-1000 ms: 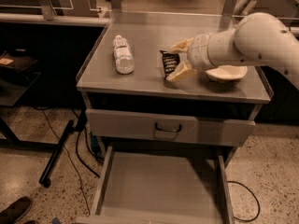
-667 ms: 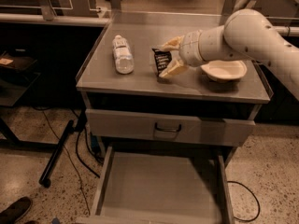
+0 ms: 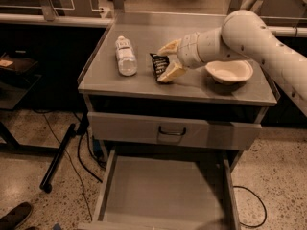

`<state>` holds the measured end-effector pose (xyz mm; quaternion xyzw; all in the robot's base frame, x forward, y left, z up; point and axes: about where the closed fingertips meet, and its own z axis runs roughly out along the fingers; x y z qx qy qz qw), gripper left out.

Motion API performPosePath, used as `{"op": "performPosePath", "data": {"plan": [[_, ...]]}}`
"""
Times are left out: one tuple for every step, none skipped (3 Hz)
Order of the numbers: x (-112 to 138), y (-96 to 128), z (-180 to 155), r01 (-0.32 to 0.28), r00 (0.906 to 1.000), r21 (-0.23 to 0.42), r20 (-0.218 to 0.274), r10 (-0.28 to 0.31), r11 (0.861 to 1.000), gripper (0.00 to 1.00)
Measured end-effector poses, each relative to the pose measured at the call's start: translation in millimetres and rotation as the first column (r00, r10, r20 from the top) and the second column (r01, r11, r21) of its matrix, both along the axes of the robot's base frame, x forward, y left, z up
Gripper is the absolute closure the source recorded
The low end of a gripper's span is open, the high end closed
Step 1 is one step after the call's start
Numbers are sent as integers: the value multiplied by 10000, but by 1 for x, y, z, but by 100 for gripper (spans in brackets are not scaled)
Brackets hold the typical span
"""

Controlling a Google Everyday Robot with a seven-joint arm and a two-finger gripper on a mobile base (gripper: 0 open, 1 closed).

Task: Pick rxbar chocolate from middle drawer and place on counter

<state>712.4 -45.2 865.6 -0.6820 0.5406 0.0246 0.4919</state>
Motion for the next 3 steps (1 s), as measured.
{"op": "performPosePath", "data": {"plan": [[0, 0, 0, 0, 10000, 0, 0, 0, 10000, 50], [0, 0, 0, -1, 10000, 0, -1, 1, 10000, 27], [0, 0, 0, -2, 10000, 0, -1, 2, 10000, 0]]}}
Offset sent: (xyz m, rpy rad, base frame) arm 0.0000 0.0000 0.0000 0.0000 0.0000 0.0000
